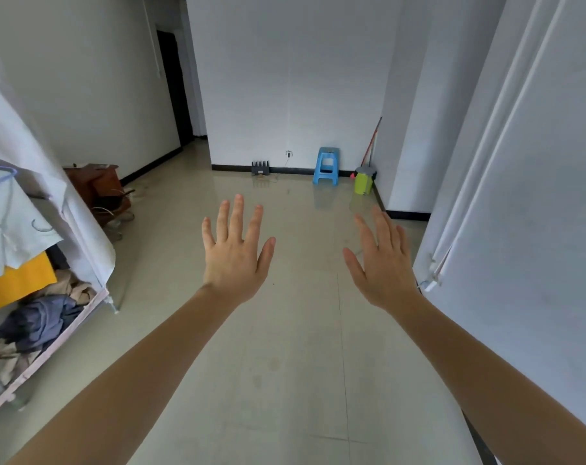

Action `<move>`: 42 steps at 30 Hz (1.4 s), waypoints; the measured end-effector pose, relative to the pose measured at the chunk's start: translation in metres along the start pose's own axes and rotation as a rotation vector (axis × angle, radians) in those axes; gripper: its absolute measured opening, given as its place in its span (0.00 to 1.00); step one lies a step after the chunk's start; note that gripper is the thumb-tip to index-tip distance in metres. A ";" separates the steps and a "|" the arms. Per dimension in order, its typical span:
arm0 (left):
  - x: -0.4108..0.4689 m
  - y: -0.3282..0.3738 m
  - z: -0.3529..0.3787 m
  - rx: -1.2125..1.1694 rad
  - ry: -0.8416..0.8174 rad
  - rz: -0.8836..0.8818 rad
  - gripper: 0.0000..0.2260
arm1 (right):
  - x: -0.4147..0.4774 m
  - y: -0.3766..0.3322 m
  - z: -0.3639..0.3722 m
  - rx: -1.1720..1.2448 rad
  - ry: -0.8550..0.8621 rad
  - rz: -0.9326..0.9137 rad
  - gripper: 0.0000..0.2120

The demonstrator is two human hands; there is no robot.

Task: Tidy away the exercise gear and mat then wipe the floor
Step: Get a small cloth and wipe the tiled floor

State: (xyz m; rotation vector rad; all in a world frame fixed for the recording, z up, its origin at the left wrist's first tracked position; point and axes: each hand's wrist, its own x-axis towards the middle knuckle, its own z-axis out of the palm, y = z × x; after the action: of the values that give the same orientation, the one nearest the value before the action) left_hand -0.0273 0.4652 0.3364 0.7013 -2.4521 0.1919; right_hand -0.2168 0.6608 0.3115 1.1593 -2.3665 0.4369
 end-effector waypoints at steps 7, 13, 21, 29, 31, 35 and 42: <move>0.162 -0.001 0.140 0.011 -0.062 0.101 0.28 | 0.142 0.074 0.119 -0.007 0.025 0.076 0.31; 0.322 -0.002 0.276 0.053 -0.149 0.120 0.30 | 0.288 0.142 0.244 0.015 -0.057 0.154 0.32; 0.542 -0.057 0.372 0.062 -0.058 0.096 0.29 | 0.525 0.183 0.349 0.073 -0.076 0.173 0.32; 0.714 -0.144 0.529 -0.007 -0.019 -0.020 0.29 | 0.732 0.198 0.500 0.028 -0.048 0.058 0.31; 0.765 -0.164 0.568 -0.012 -0.041 0.002 0.29 | 0.781 0.205 0.536 0.000 -0.063 0.035 0.31; 0.884 -0.191 0.635 0.013 -0.061 0.057 0.29 | 0.879 0.235 0.583 -0.072 -0.099 0.005 0.31; 1.060 -0.166 0.771 -0.051 -0.067 0.177 0.28 | 1.023 0.326 0.669 -0.016 -0.042 0.116 0.32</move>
State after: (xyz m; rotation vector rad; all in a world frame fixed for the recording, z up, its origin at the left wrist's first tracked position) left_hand -1.0570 -0.3620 0.2984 0.4755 -2.5740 0.1761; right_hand -1.2043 -0.1292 0.2725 1.0373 -2.4771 0.4354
